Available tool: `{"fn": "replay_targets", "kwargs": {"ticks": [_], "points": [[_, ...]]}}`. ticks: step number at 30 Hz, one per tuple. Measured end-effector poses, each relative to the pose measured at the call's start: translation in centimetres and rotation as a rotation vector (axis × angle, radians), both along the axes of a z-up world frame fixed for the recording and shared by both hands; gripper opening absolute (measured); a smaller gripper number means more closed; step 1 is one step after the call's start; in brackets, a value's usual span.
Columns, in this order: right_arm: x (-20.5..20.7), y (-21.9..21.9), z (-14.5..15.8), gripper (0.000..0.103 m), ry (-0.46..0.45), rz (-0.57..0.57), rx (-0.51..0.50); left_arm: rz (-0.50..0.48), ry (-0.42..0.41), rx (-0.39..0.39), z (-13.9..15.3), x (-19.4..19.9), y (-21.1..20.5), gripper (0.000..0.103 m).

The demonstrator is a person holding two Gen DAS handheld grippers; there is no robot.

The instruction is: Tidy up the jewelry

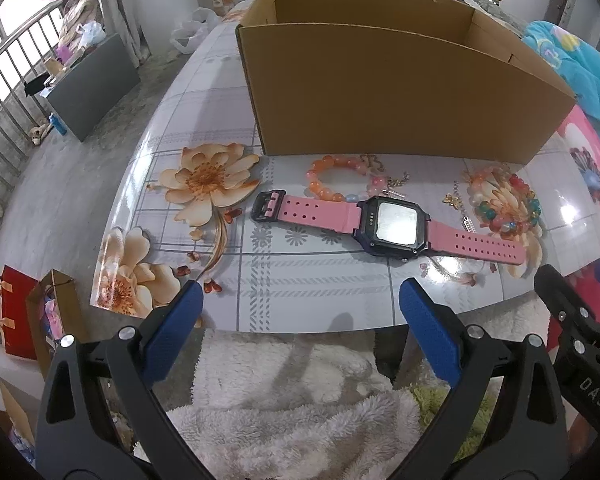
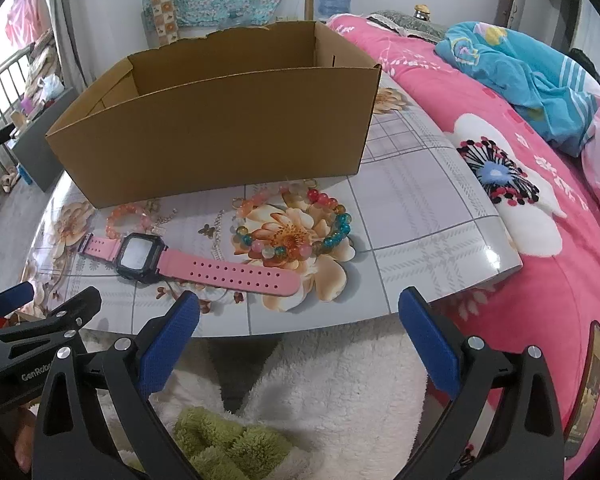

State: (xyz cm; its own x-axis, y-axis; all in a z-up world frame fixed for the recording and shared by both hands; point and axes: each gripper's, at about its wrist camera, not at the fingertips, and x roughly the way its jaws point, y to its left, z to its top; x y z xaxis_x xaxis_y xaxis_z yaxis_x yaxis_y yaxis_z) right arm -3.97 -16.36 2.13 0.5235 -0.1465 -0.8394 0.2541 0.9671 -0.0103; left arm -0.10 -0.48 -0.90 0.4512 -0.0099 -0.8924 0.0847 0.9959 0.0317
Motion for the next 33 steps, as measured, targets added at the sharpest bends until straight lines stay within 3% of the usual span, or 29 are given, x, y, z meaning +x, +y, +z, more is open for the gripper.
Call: {"fn": "replay_targets", "kwargs": {"ticks": [33], "points": [[0.27, 0.12, -0.2, 0.097, 0.006, 0.011, 0.013, 0.013, -0.004, -0.002, 0.81, -0.24, 0.34, 0.095]]}}
